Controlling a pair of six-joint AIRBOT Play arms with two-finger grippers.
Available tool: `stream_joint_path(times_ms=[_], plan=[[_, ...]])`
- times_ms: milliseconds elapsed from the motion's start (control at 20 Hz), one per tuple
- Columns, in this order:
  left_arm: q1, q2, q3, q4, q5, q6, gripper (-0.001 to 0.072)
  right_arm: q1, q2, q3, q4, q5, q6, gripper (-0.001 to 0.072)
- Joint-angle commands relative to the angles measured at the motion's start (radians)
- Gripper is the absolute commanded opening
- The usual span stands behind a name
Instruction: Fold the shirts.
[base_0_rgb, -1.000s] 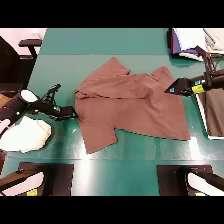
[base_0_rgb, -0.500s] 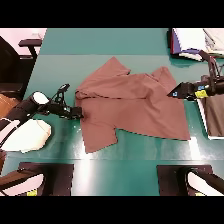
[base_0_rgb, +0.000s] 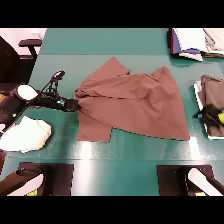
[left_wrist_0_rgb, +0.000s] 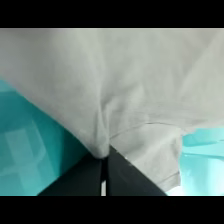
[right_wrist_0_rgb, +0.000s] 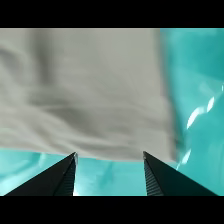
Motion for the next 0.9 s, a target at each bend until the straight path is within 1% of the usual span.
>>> stream_joint_path(times_ms=[0, 50, 250, 400, 500, 550, 600, 700, 800, 850], plan=[[0.0, 0.014, 0.004, 0.006, 0.008, 0.0, 0.0021, -0.213, 0.027, -0.209, -0.008, -0.05, 0.004, 0.047], [0.0, 0.014, 0.004, 0.006, 0.007, 0.0, 0.0021, -0.24, 0.027, -0.25, -0.006, -0.073, 0.004, 0.0439], [0.0, 0.014, 0.004, 0.006, 0.008, 0.0, 0.0021, -0.24, 0.023, -0.348, 0.009, -0.145, 0.003, 0.0439], [0.0, 0.014, 0.004, 0.006, 0.011, 0.0, 0.0021, -0.156, -0.04, -0.362, 0.049, -0.187, 0.003, 0.0439], [0.0, 0.014, 0.004, 0.006, 0.011, 0.0, 0.0021, -0.066, -0.089, -0.346, 0.101, -0.243, 0.004, 0.0437], [0.0, 0.014, 0.004, 0.006, 0.011, 0.0, 0.0021, -0.014, -0.106, -0.329, 0.119, -0.274, 0.004, 0.0399], [0.0, 0.014, 0.004, 0.007, 0.008, 0.0, 0.0021, 0.032, -0.117, -0.309, 0.124, -0.296, 0.005, 0.031], [0.0, 0.014, 0.006, 0.012, -0.004, -0.001, 0.002, 0.122, -0.124, -0.258, 0.117, -0.311, 0.005, 0.0105], [0.0, 0.024, 0.037, 0.023, -0.026, -0.001, 0.002, 0.185, -0.097, -0.197, 0.117, -0.309, 0.005, 0.0017], [0.0, 0.047, 0.063, 0.041, -0.026, -0.01, 0.002, 0.205, -0.071, -0.158, 0.117, -0.304, 0.005, 0.0016]])
